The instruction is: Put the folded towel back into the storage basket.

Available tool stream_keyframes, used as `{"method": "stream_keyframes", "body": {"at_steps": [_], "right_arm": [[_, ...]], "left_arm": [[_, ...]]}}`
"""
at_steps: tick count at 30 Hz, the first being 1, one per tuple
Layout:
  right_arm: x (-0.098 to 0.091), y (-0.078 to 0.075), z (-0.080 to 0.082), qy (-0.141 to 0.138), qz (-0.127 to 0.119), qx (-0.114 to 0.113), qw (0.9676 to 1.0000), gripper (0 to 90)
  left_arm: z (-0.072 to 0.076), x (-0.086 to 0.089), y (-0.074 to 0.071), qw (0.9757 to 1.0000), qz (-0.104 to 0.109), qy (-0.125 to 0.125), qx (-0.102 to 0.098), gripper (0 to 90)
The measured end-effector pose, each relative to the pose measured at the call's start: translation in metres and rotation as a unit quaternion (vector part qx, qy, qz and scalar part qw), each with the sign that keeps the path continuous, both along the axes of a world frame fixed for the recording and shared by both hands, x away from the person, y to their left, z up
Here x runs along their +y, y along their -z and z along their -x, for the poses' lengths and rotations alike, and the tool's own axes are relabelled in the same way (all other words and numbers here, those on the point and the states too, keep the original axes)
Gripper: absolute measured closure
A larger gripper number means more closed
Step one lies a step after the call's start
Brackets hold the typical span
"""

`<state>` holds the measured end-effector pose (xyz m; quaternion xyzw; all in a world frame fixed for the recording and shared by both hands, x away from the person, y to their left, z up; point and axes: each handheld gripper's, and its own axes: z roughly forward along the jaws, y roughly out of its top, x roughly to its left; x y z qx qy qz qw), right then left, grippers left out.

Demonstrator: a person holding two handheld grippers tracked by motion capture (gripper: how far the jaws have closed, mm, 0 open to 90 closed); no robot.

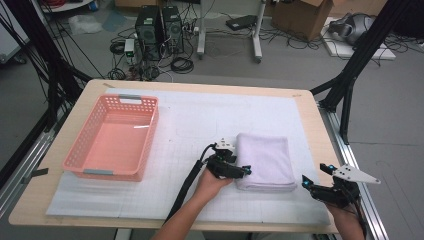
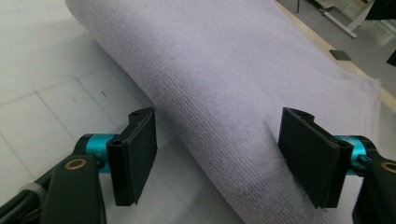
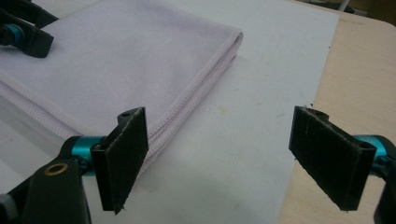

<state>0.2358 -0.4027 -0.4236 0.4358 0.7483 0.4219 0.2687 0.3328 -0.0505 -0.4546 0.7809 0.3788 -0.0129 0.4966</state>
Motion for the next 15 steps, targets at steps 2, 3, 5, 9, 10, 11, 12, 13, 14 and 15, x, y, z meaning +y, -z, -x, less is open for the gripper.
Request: {"method": "stream_keyframes", "body": {"at_steps": [2,3,5,9,10,11,12,13,14,15], "right_arm": [[0.0,0.0,0.0,-0.002,0.004,-0.001,1.0,19.0],[0.0,0.0,0.0,-0.001,0.003,0.0,1.0,19.0],[0.0,0.0,0.0,-0.002,0.004,-0.001,1.0,19.0],[0.0,0.0,0.001,-0.002,0.003,-0.002,1.0,19.0],[0.001,0.0,0.001,-0.002,0.003,-0.001,1.0,19.0],[0.001,0.0,0.001,-0.001,0.003,0.0,1.0,19.0],[0.001,0.0,0.001,-0.002,0.003,-0.001,1.0,19.0],[0.001,0.0,0.001,-0.002,0.003,0.0,1.0,19.0],[0.001,0.0,0.002,-0.002,0.003,0.0,1.0,19.0],[0.001,0.0,0.002,-0.001,0.003,-0.001,1.0,19.0]], "left_arm": [[0.0,-0.001,0.0,1.0,0.0,0.004,0.006,40.3],[0.0,-0.001,0.0,0.9999,0.003,0.006,0.011,45.1],[-0.001,0.001,0.0,0.9997,0.009,0.007,0.023,54.3],[-0.001,0.004,-0.002,0.9993,0.016,0.009,0.032,69.5],[0.0,0.005,-0.003,0.9994,0.017,0.008,0.029,71.3],[0.001,0.007,-0.004,0.9994,0.019,0.011,0.027,71.9],[0.002,0.01,-0.004,0.9994,0.022,0.011,0.026,72.3],[0.003,0.013,-0.004,0.9992,0.027,0.009,0.029,72.5],[0.003,0.017,-0.005,0.9992,0.025,0.011,0.03,72.5],[0.004,0.022,-0.005,0.9993,0.024,0.011,0.026,72.5]]}}
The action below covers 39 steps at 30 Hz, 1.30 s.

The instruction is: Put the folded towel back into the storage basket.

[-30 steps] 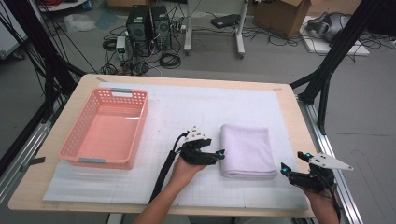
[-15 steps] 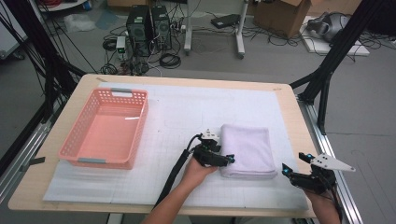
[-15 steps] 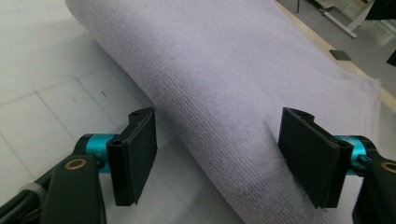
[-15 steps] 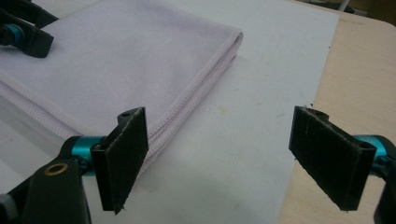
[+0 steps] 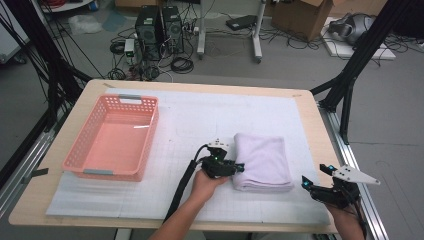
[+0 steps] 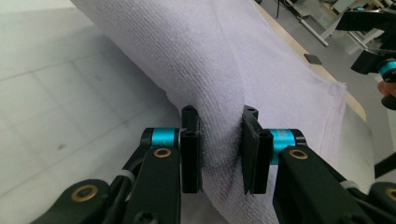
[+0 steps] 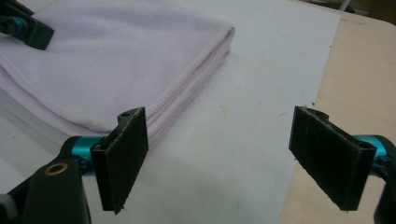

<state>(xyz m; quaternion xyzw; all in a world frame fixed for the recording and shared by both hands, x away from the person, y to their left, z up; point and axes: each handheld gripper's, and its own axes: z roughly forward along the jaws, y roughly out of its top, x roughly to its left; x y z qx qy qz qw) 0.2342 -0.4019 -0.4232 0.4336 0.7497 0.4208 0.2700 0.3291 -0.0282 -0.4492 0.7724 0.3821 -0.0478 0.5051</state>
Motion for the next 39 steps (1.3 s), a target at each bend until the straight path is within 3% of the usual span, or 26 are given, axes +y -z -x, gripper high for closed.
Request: {"method": "stream_keyframes", "body": {"at_steps": [1,11,17,20,23,26,28,33,39], "right_arm": [[0.0,0.0,0.0,0.0,-0.001,0.0,1.0,19.0],[0.006,0.0,-0.003,-0.008,0.004,0.003,1.0,19.1],[0.01,0.001,-0.004,-0.011,0.006,0.005,0.9999,19.0],[0.011,0.001,-0.005,-0.013,0.007,0.006,0.9999,19.1],[0.012,0.002,-0.006,-0.015,0.009,0.007,0.9998,19.1],[0.013,0.002,-0.006,-0.018,0.013,0.01,0.9997,19.1],[0.013,0.002,-0.006,-0.02,0.016,0.011,0.9996,19.1],[0.014,0.003,-0.007,-0.021,0.014,0.011,0.9996,19.1],[0.016,0.002,-0.008,-0.024,0.014,0.012,0.9995,19.1]], "left_arm": [[0.001,0.006,0.0,0.9999,0.009,-0.006,0.0,72.5],[0.011,0.078,0.0,0.9994,0.015,-0.03,-0.007,72.5],[0.015,0.101,-0.001,0.9991,0.009,-0.039,-0.017,72.4],[0.014,0.101,0.001,0.9989,0.0,-0.043,-0.017,67.5],[0.01,0.097,0.004,0.9972,-0.015,-0.069,-0.026,44.5],[0.003,0.096,0.003,0.994,-0.02,-0.103,-0.03,29.8],[-0.001,0.094,0.003,0.9931,-0.017,-0.113,-0.025,27.4],[-0.008,0.092,0.006,0.9937,-0.003,-0.112,-0.007,28.7],[-0.019,0.07,0.004,0.9956,-0.029,-0.089,0.001,31.3]]}}
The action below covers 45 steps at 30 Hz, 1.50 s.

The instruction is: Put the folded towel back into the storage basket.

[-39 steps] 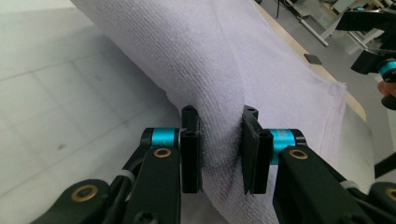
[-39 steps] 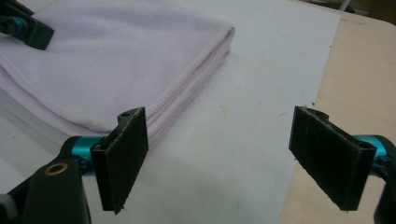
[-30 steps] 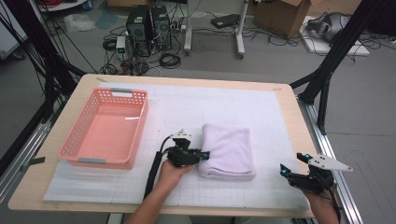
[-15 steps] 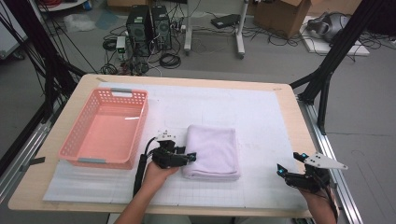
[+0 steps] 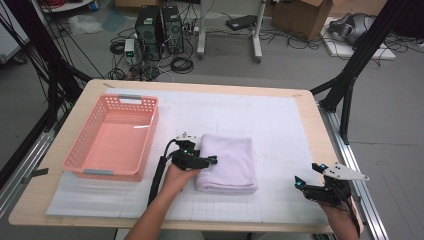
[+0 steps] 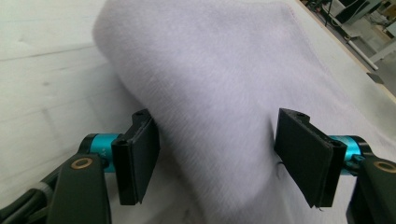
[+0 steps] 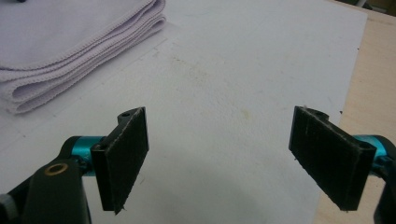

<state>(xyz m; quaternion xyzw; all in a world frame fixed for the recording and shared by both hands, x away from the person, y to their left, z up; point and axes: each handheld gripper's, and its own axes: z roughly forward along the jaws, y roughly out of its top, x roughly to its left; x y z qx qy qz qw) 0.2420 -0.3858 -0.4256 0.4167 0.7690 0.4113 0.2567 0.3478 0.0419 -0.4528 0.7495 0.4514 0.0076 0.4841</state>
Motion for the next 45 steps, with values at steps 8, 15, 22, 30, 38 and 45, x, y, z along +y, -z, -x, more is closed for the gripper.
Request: {"method": "stream_keyframes", "body": {"at_steps": [8,15,22,30,38,45], "right_arm": [[-0.002,0.001,0.0,0.001,0.001,0.0,1.0,19.0],[-0.003,0.0,0.001,0.003,-0.002,-0.002,1.0,19.1],[-0.004,0.0,0.002,0.005,-0.001,-0.003,1.0,19.1],[-0.002,-0.001,0.002,0.0,-0.001,-0.007,1.0,19.0],[0.0,-0.001,0.001,-0.001,0.003,-0.007,1.0,19.0],[0.0,-0.001,0.001,-0.001,0.002,-0.007,1.0,19.0]], "left_arm": [[0.001,0.001,0.0,0.9998,0.017,0.011,0.004,58.1],[0.006,0.005,-0.006,0.9981,0.034,0.031,-0.041,68.2],[0.016,0.006,-0.018,0.9895,0.04,0.058,-0.126,68.8],[0.025,0.01,-0.028,0.9794,0.049,0.075,-0.181,69.9],[0.033,0.014,-0.042,0.9683,0.057,0.096,-0.223,73.1],[0.041,0.016,-0.064,0.9586,0.066,0.107,-0.255,73.4]]}}
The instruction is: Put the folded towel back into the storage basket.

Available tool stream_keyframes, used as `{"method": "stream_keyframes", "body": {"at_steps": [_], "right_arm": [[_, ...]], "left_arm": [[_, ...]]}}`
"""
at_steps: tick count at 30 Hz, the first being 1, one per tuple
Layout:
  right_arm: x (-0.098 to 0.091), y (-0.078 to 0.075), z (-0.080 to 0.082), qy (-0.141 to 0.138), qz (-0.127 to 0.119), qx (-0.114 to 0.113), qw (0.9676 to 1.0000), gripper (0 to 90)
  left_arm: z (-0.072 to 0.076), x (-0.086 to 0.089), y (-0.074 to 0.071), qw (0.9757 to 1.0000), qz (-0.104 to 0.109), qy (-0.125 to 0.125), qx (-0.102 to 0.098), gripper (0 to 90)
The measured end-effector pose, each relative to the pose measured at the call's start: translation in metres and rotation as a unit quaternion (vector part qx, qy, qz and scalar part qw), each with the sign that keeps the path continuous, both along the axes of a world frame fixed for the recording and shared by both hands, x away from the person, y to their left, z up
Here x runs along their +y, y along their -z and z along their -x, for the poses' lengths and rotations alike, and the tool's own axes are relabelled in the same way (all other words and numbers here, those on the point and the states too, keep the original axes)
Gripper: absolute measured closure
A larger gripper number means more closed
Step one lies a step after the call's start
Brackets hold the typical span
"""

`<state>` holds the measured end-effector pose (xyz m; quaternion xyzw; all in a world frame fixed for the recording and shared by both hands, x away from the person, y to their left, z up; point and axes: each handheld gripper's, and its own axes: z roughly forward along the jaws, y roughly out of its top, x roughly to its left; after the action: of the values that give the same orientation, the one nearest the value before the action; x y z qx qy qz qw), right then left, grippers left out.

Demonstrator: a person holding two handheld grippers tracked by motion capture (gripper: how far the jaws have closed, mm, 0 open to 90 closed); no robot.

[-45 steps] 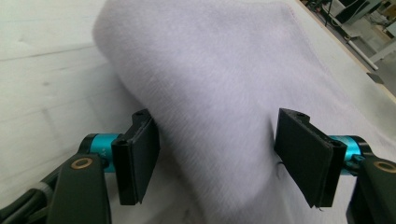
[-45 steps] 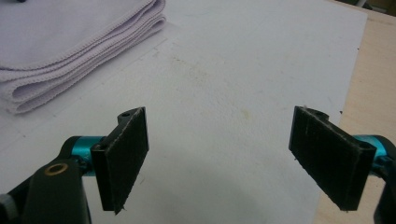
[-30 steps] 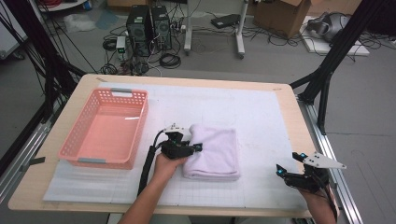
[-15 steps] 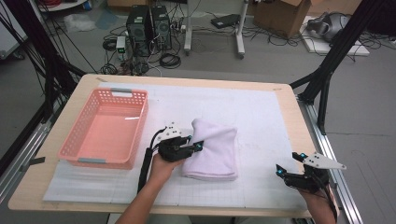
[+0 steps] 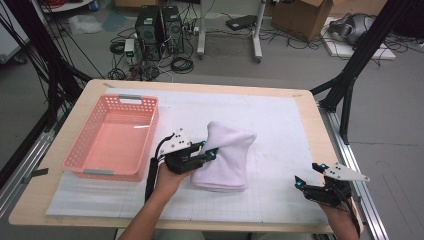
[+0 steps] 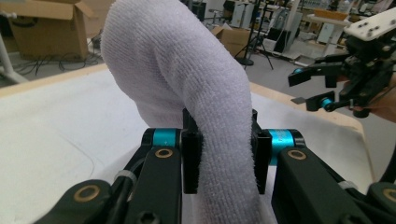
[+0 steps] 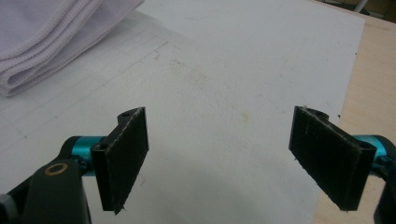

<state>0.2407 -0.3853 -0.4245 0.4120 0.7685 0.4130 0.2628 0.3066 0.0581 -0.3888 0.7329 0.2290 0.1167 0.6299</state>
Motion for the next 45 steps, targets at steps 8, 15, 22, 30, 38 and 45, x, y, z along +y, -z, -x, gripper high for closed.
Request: {"method": "stream_keyframes", "body": {"at_steps": [8,15,22,30,38,45], "right_arm": [[0.001,0.0,0.0,-0.001,-0.002,-0.003,1.0,19.0],[0.003,-0.001,-0.001,-0.005,-0.004,-0.005,1.0,19.0],[0.004,-0.002,-0.002,-0.005,-0.009,-0.008,0.9999,19.0],[0.005,-0.002,-0.002,-0.006,-0.009,-0.01,0.9999,19.0],[0.007,-0.005,-0.003,-0.009,-0.012,-0.011,0.9998,19.0],[0.008,-0.005,-0.004,-0.01,-0.01,-0.013,0.9998,19.0]], "left_arm": [[0.003,0.009,-0.012,0.9997,0.012,-0.004,-0.021,73.4],[0.008,0.019,-0.026,0.9989,0.019,-0.008,-0.041,73.3],[0.012,0.031,-0.041,0.998,0.025,-0.012,-0.056,73.3],[0.015,0.051,-0.054,0.9966,0.035,-0.027,-0.069,73.3],[0.016,0.072,-0.064,0.9951,0.042,-0.044,-0.079,73.2],[0.017,0.086,-0.072,0.9942,0.051,-0.05,-0.08,73.2]]}}
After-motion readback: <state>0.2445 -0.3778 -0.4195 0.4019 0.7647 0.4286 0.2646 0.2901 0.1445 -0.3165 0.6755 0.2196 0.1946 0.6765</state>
